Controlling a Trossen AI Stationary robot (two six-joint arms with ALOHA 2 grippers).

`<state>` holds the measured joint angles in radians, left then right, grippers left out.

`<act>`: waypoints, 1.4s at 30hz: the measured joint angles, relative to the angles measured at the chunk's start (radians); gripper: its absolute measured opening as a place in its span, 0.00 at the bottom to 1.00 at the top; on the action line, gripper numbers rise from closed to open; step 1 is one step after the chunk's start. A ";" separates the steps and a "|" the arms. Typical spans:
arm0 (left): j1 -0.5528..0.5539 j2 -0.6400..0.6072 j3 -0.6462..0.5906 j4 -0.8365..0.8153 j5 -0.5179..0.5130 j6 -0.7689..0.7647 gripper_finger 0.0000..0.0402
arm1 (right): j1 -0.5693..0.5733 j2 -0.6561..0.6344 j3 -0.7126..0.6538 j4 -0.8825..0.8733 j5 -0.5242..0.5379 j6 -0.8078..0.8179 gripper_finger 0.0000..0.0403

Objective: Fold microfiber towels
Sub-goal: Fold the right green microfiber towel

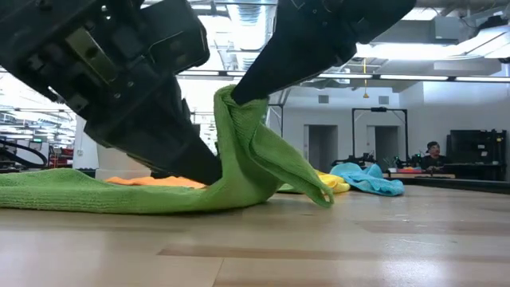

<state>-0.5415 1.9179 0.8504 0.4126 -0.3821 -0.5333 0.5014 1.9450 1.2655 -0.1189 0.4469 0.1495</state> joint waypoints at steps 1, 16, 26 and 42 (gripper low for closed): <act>0.000 0.000 0.002 -0.001 -0.002 0.001 0.00 | 0.000 0.000 0.000 0.001 0.000 0.004 0.07; 0.000 0.000 0.004 -0.024 0.006 0.007 0.00 | 0.000 0.021 0.001 0.103 -0.093 0.027 0.06; -0.005 -0.085 0.004 -0.209 0.090 -0.026 0.00 | 0.003 0.063 0.000 0.116 -0.104 0.052 0.07; -0.056 -0.165 -0.051 -0.470 -0.053 -0.170 0.00 | -0.028 0.073 0.000 0.173 -0.161 -0.017 0.07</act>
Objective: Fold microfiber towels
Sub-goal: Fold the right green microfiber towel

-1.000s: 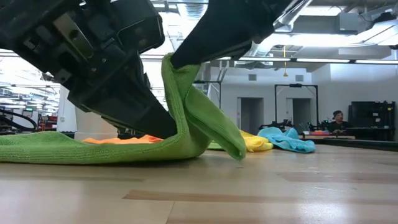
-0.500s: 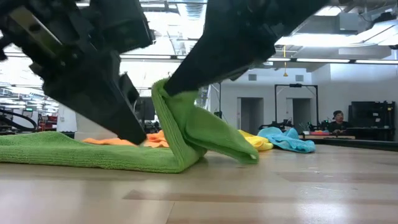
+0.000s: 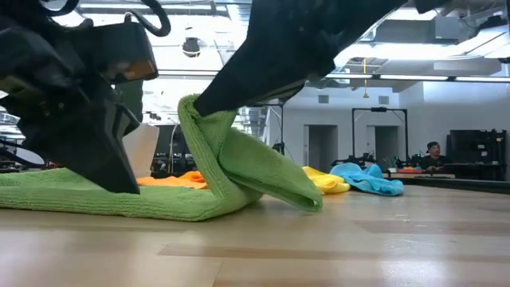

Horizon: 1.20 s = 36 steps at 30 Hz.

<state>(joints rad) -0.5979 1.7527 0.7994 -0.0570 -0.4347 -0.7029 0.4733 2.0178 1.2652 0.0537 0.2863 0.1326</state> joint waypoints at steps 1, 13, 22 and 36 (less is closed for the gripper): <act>0.000 0.000 -0.002 -0.003 -0.005 0.002 0.00 | -0.002 0.000 0.000 0.000 0.000 -0.002 0.07; 0.003 0.000 -0.003 -0.006 -0.023 0.036 0.00 | -0.012 0.000 0.000 0.015 -0.049 -0.028 0.07; 0.021 0.000 -0.003 -0.010 -0.025 0.048 0.00 | -0.029 0.084 0.005 0.055 -0.079 -0.029 0.07; 0.047 0.000 -0.002 -0.008 -0.024 0.080 0.00 | -0.038 0.130 0.009 0.083 -0.091 -0.052 0.14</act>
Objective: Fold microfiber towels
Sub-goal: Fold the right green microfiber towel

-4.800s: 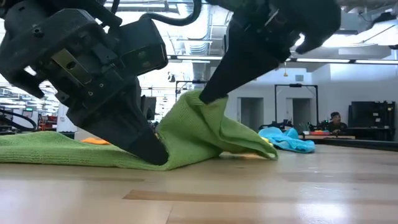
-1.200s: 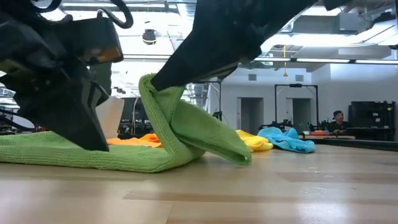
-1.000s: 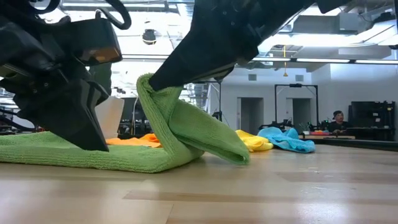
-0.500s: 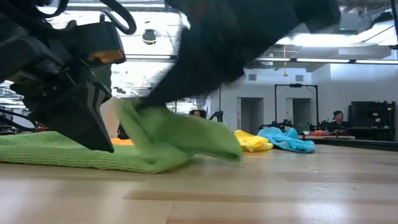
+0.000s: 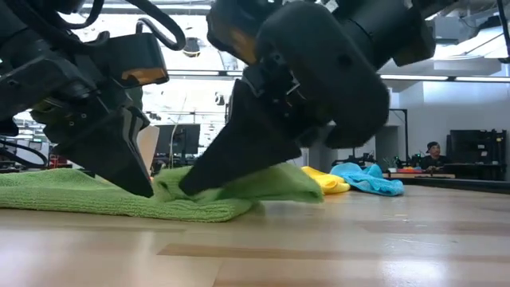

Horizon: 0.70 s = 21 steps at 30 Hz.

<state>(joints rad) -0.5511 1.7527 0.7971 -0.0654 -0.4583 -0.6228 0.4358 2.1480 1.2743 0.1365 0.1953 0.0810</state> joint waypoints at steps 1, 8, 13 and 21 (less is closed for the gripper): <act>0.002 0.000 0.000 0.004 0.000 0.004 0.00 | 0.000 0.001 0.006 0.001 -0.003 -0.010 0.16; 0.014 0.000 0.000 0.008 -0.001 0.012 0.00 | -0.021 0.001 0.061 0.004 -0.010 -0.084 0.32; 0.014 0.000 0.000 0.009 0.000 0.013 0.00 | -0.034 0.001 0.076 -0.004 -0.019 -0.116 0.42; 0.014 0.000 0.000 0.005 0.001 0.032 0.00 | 0.007 -0.080 0.077 -0.262 0.049 -0.031 0.51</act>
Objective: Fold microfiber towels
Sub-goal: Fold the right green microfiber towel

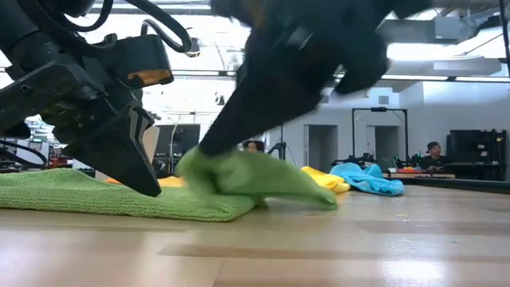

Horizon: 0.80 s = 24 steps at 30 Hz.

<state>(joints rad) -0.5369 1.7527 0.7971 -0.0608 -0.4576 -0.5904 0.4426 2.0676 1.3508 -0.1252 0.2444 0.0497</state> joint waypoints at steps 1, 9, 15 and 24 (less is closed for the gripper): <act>0.000 0.000 0.000 0.000 0.000 0.003 0.00 | 0.011 -0.023 0.000 -0.039 0.019 0.009 0.51; 0.000 0.000 0.000 0.003 -0.001 0.004 0.00 | 0.087 -0.077 0.001 -0.107 0.091 0.048 0.48; 0.000 0.000 0.000 -0.001 0.000 0.004 0.00 | 0.125 -0.012 -0.002 -0.194 0.101 0.173 0.48; 0.000 0.000 0.000 -0.011 0.005 0.014 0.00 | 0.226 0.010 0.000 -0.284 0.224 0.348 0.48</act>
<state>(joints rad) -0.5365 1.7527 0.7971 -0.0715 -0.4526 -0.5762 0.6690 2.0777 1.3510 -0.4091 0.4679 0.3974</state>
